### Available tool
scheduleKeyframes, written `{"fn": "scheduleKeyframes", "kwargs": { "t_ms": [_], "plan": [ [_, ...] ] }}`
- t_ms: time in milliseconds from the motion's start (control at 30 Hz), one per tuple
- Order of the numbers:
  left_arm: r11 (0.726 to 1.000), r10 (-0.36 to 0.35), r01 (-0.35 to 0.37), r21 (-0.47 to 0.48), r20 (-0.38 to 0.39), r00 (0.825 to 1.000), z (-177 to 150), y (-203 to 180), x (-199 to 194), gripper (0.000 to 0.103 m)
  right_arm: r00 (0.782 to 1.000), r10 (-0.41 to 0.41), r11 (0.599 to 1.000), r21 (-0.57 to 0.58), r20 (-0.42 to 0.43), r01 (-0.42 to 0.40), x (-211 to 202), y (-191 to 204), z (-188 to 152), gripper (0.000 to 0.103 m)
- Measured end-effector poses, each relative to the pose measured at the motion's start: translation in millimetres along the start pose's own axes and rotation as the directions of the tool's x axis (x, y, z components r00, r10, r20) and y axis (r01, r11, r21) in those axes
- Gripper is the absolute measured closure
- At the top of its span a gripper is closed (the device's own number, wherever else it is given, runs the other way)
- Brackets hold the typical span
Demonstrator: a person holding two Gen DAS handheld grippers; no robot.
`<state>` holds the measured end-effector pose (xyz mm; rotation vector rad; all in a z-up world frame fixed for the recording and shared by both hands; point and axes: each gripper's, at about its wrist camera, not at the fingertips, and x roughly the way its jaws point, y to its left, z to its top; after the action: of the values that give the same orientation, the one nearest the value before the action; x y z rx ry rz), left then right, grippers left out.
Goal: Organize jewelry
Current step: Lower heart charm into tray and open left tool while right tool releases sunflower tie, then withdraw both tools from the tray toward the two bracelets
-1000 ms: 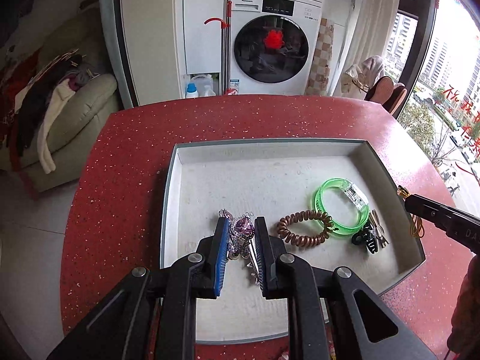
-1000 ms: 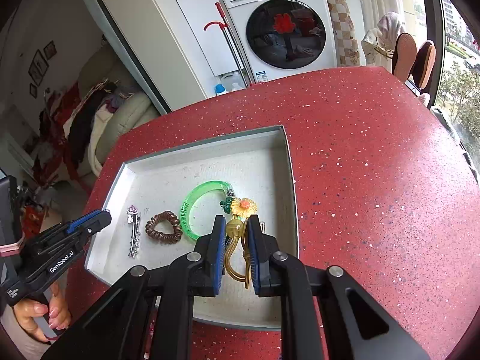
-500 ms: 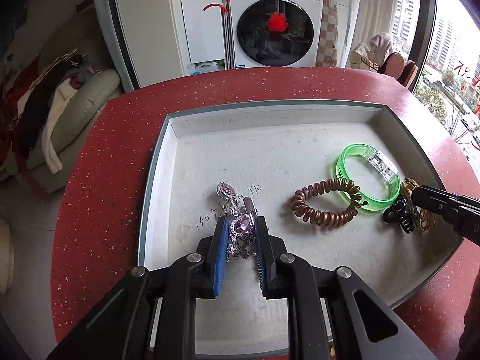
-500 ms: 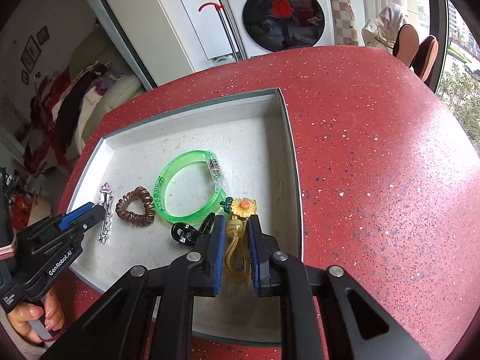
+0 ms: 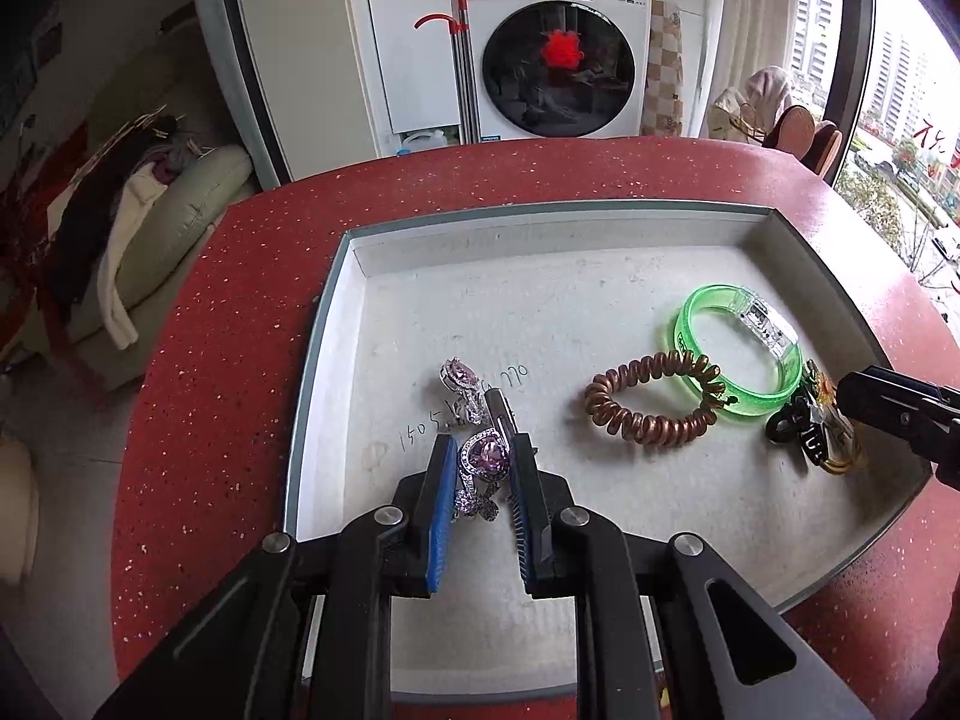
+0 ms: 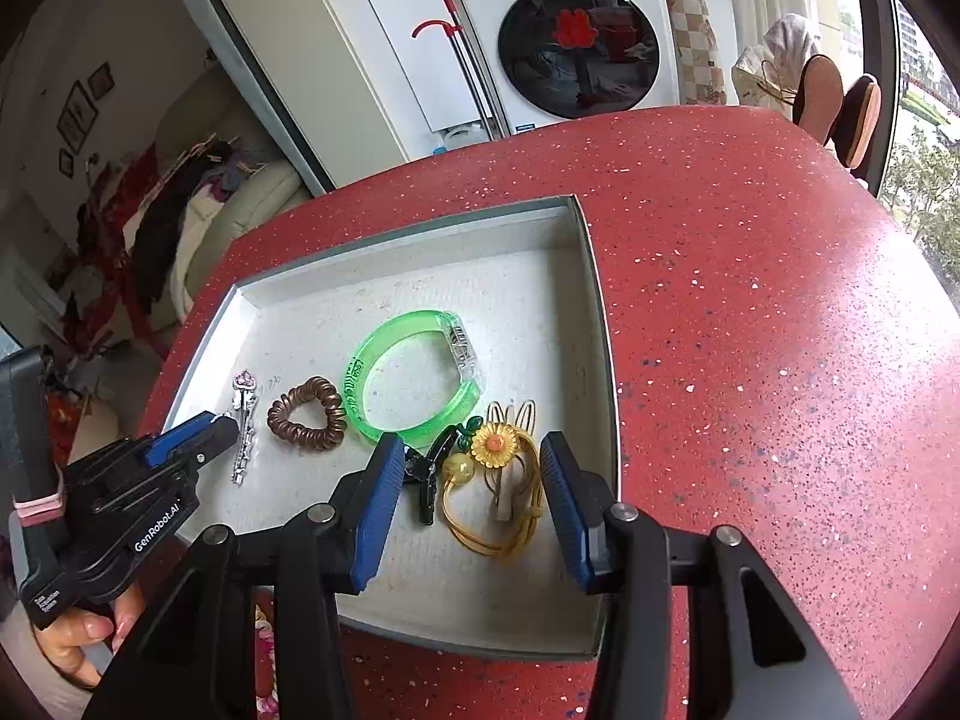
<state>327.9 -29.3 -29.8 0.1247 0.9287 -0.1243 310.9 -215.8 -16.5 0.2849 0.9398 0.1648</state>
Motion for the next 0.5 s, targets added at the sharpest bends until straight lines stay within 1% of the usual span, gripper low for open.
{"fn": "scheduleKeyframes", "kwargs": {
  "t_ms": [300, 333, 367, 400, 433, 467, 500],
  "plan": [
    [1.000, -0.026, 0.027, -0.008, 0.031, 0.999, 0, 1, -16, 0.066, 0.999, 0.029, 1.000, 0.010, 0.039, -0.030, -26, 9, -8, 0.050],
    [1.000, -0.029, 0.029, -0.008, 0.035, 0.999, -1, 3, -19, 0.052, 0.998, 0.033, 0.999, 0.008, 0.044, -0.034, -30, 10, -9, 0.049],
    [0.999, -0.030, 0.031, -0.011, 0.040, 0.999, -2, 3, -22, 0.034, 0.998, 0.037, 0.999, 0.006, 0.048, -0.037, -33, 11, -11, 0.049],
    [0.999, -0.027, 0.028, -0.018, 0.057, 0.998, -3, 3, -27, 0.003, 0.998, 0.040, 0.999, 0.004, 0.051, -0.040, -36, 13, -13, 0.048],
    [0.999, -0.022, 0.025, -0.023, 0.088, 0.996, -4, 4, -33, 0.000, 0.998, 0.044, 0.999, 0.003, 0.054, -0.044, -39, 15, -15, 0.048],
    [1.000, -0.022, 0.024, -0.017, 0.106, 0.994, -5, 3, -38, 0.000, 0.997, 0.048, 0.999, 0.001, 0.057, -0.048, -42, 17, -17, 0.048],
    [1.000, -0.024, 0.025, -0.007, 0.108, 0.994, -5, 2, -42, 0.000, 0.997, 0.050, 0.999, -0.001, 0.058, -0.050, -44, 18, -19, 0.047]
  ]
}}
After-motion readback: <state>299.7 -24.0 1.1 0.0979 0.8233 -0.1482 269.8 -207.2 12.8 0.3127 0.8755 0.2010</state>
